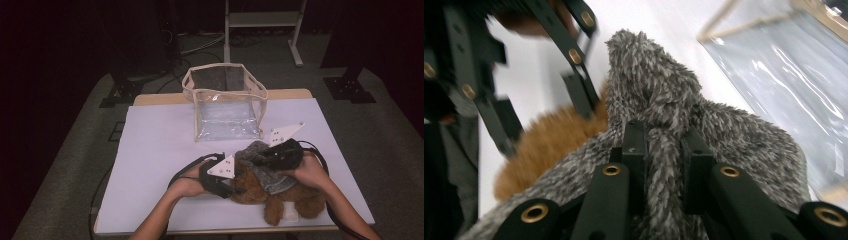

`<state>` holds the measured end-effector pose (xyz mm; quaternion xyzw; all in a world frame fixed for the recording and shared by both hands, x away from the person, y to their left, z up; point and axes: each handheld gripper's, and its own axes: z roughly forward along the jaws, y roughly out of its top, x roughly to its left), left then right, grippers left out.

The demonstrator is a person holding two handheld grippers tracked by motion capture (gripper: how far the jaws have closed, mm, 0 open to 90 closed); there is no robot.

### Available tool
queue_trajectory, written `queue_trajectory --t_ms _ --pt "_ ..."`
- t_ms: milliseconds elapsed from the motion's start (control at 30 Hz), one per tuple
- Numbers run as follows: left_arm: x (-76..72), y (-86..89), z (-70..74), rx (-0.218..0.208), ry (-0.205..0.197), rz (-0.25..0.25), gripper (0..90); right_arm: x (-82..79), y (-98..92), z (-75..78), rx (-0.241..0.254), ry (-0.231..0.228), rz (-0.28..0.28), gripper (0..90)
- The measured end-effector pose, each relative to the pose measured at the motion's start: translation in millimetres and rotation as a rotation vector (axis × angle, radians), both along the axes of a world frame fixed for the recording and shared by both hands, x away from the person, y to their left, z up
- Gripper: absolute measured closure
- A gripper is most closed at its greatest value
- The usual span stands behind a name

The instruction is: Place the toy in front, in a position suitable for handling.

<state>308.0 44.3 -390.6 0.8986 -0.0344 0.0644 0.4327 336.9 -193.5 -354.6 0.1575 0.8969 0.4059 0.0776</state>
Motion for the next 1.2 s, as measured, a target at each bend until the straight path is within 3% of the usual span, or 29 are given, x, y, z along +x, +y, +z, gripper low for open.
queue_trajectory --t_ms 100,167,233,533,733,767,867,1000,1100,1200 --pt "-0.4 0.0 1.2 0.01 -0.01 -0.002 48.1 -1.6 -9.8 0.0 -0.019 -0.007 -0.016 76.9" --pt "-0.6 0.1 1.8 0.011 -0.012 0.0 48.4 -5.3 -25.6 -0.6 -0.036 -0.007 -0.055 76.8" --pt "-0.8 -1.5 1.6 0.015 -0.009 -0.003 48.4 -5.2 -28.3 -1.0 -0.015 0.004 -0.059 76.8" --pt "-1.5 -3.9 2.7 0.026 -0.016 -0.015 48.4 2.2 5.1 1.4 -0.025 -0.026 0.006 76.8" --pt "-1.7 -3.2 2.4 0.021 -0.021 -0.012 48.8 2.3 -10.3 0.0 -0.057 -0.026 -0.033 76.8" --pt "-1.6 -3.4 2.2 0.019 -0.022 -0.011 48.9 -1.7 -21.6 -0.9 -0.048 -0.018 -0.053 76.8" --pt "0.3 -4.0 2.3 0.019 -0.025 -0.009 49.7 -8.7 -29.1 -0.3 -0.029 -0.016 -0.059 76.8" --pt "2.4 -5.9 2.6 0.015 -0.022 0.003 49.8 -14.6 -26.2 1.8 -0.006 -0.03 -0.035 76.8" --pt "6.4 -6.9 4.5 0.013 -0.026 0.022 49.7 -22.6 -15.3 5.6 0.032 -0.038 0.018 76.8" --pt "8.7 -7.0 5.3 0.007 -0.022 0.039 49.4 -27.8 -11.1 5.9 0.031 -0.045 0.033 76.8"
